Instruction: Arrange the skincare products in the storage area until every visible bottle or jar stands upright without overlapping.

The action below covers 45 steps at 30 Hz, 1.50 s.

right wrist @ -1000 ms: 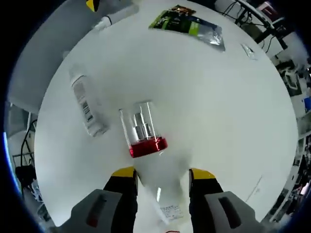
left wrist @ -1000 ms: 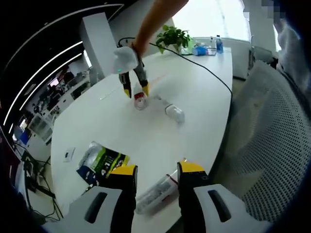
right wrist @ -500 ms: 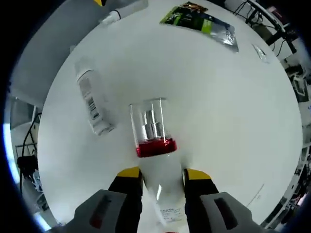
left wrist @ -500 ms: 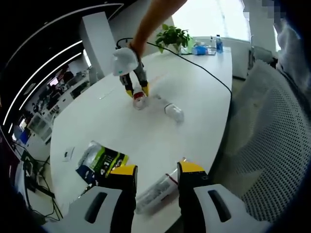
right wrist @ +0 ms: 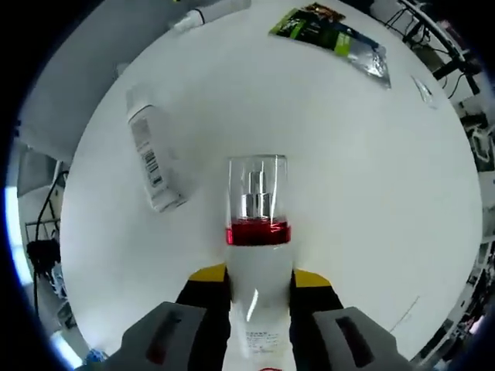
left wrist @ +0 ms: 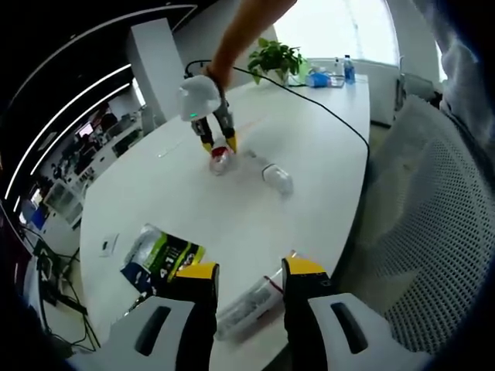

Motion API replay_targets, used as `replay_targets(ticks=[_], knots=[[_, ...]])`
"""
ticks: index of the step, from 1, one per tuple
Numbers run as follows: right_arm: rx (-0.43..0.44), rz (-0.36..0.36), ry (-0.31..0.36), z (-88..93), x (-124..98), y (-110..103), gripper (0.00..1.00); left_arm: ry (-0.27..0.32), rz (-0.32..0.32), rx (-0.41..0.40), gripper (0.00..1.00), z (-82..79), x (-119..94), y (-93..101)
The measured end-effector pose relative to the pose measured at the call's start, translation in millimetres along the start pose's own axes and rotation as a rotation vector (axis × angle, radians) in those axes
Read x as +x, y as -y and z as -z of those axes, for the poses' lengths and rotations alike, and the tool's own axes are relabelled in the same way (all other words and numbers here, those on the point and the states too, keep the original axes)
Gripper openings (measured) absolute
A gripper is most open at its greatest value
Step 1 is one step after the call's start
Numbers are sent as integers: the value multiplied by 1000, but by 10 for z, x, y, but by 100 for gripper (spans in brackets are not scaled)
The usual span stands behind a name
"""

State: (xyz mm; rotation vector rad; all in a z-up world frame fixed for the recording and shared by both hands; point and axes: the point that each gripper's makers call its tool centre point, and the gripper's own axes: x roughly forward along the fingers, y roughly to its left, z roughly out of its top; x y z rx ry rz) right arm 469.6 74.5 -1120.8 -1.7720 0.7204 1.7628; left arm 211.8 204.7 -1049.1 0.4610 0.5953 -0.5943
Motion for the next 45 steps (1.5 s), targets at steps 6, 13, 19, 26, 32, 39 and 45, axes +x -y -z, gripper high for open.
replay_targets(ticks=[6, 13, 19, 26, 32, 39, 45], knots=[[107, 7, 10, 27, -3, 3, 22, 2, -2, -1, 29, -2, -1, -6], [208, -2, 39, 7, -24, -38, 21, 6, -6, -1, 29, -12, -6, -13], [324, 30, 100, -24, -98, -23, 21, 6, -4, 4, 29, -16, -7, -3], [414, 64, 164, -81, -170, -51, 21, 8, -2, 2, 29, -18, -5, -3], [474, 93, 217, -139, -233, -99, 21, 10, 1, 3, 29, -21, -4, 5], [557, 143, 255, -160, -289, -101, 20, 10, 1, 7, 29, -24, -5, 9], [661, 198, 349, -192, -407, -29, 20, 11, -2, 7, 29, -30, -9, 0]])
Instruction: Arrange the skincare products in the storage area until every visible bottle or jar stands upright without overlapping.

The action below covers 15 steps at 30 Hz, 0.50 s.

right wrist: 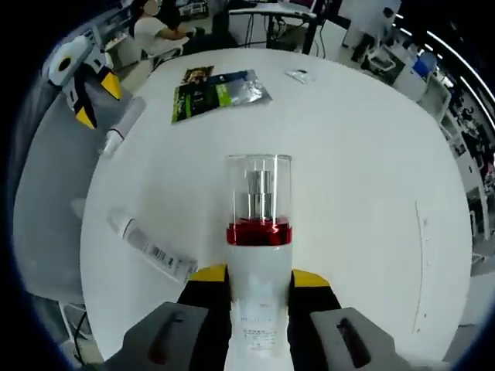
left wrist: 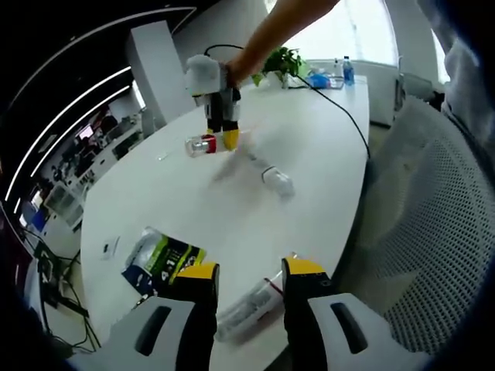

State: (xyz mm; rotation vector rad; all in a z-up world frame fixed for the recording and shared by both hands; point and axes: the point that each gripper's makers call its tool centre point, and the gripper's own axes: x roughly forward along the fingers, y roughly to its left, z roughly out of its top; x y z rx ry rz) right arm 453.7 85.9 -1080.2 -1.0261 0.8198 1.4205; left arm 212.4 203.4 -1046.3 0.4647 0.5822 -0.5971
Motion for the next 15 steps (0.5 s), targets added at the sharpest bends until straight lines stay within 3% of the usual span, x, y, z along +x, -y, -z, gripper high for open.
replay_targets(ticks=[15], knots=[[228, 97, 227, -160, -244, 33, 20, 4, 3, 0, 29, -8, 1, 4]])
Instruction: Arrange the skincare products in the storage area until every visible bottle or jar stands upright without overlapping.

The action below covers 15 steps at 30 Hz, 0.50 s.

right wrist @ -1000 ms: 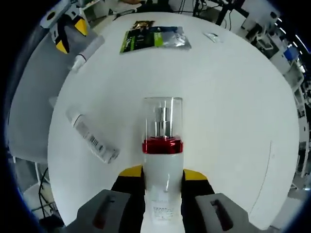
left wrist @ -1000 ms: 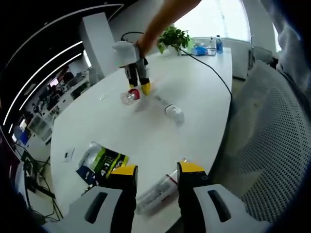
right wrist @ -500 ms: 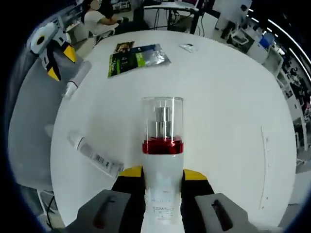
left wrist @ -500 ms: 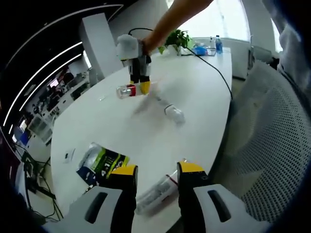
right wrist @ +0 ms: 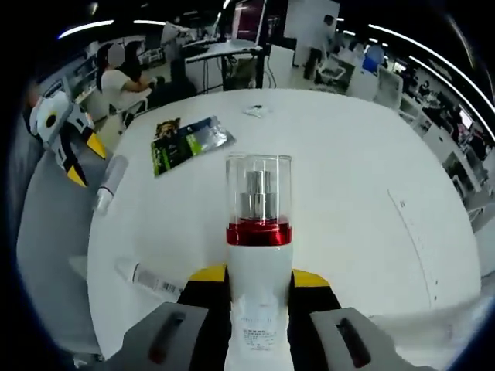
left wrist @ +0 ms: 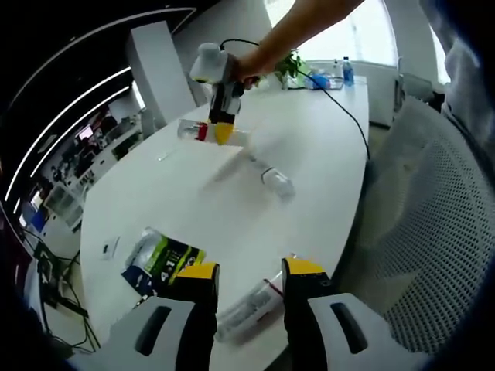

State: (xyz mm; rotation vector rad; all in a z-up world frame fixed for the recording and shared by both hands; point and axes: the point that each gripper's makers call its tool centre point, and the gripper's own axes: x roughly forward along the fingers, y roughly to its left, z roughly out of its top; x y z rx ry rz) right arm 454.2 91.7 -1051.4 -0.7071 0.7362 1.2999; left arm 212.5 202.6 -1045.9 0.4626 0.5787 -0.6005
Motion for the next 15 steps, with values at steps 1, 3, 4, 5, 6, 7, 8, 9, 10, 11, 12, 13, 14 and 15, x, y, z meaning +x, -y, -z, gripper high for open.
replay_targets(ticks=[1, 3, 4, 5, 6, 7, 8, 9, 10, 11, 12, 13, 14, 15], knots=[[8, 7, 9, -9, -13, 1, 20, 0, 1, 0, 29, -1, -1, 3], [33, 16, 33, -21, -31, 0, 20, 1, 1, 1, 29, -4, -1, 6], [42, 22, 43, -42, -50, -5, 20, 2, 2, 1, 29, -5, 0, 6], [67, 20, 63, -65, -67, -22, 20, 1, 2, 2, 29, -3, 0, 7], [80, 28, 82, -74, -73, -1, 20, 0, 2, 2, 29, -3, -1, 6], [83, 30, 88, -78, -79, 1, 20, 1, 2, 2, 29, -3, 0, 6], [101, 33, 108, -99, -99, -4, 20, 2, 2, 0, 29, -3, 2, 7], [114, 43, 127, -121, -124, -1, 20, 2, 2, 0, 29, -7, 0, 6], [126, 45, 140, -134, -138, -1, 20, 2, 3, 0, 29, -8, -1, 7], [141, 51, 158, -156, -161, 4, 20, 3, 3, 0, 29, -8, -2, 8], [149, 54, 171, -173, -180, 4, 20, 3, 3, 0, 29, -9, -2, 7], [169, 60, 196, -206, -208, 6, 20, 4, 3, -2, 29, -11, -2, 8], [178, 63, 209, -229, -228, -3, 20, 4, 2, -3, 29, -12, -3, 6], [187, 65, 227, -256, -257, -11, 20, 5, 1, -4, 29, -12, -4, 1]])
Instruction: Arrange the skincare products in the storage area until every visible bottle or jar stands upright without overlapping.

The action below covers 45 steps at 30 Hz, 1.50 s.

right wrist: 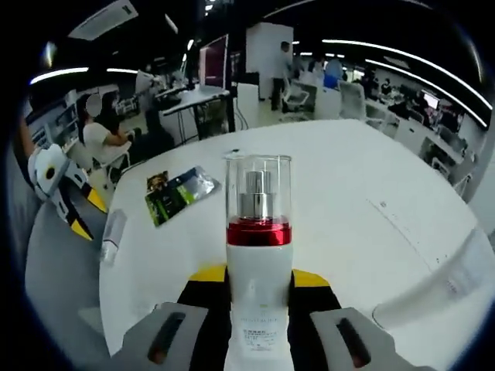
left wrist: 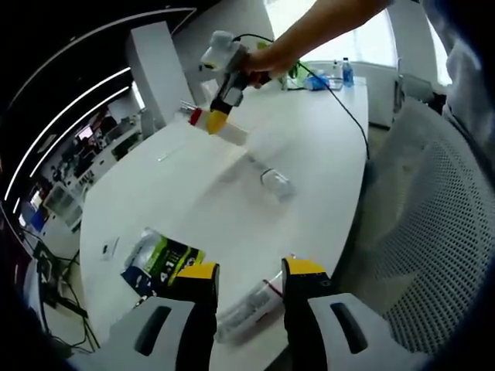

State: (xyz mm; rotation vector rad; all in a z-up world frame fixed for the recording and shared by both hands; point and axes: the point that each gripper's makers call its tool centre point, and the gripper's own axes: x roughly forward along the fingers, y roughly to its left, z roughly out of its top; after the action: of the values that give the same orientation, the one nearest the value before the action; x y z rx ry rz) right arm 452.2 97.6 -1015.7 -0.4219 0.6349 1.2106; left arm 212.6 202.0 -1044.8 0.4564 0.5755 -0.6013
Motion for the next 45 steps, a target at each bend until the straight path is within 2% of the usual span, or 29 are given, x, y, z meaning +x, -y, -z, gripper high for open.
replay_targets(ticks=[14, 21, 24, 34, 45], knots=[[129, 27, 203, -313, -236, -106, 21, 11, -5, -20, 29, -17, -9, -24], [187, 36, 306, -459, -413, -213, 21, 46, -27, -64, 28, -64, -43, -104], [205, 39, 329, -475, -466, -246, 21, 51, -29, -66, 28, -78, -45, -101], [240, 27, 421, -608, -670, -563, 21, 71, -25, -97, 28, -109, -54, -110], [280, -18, 521, -747, -821, -902, 21, 93, -31, -122, 28, -147, -77, -135]])
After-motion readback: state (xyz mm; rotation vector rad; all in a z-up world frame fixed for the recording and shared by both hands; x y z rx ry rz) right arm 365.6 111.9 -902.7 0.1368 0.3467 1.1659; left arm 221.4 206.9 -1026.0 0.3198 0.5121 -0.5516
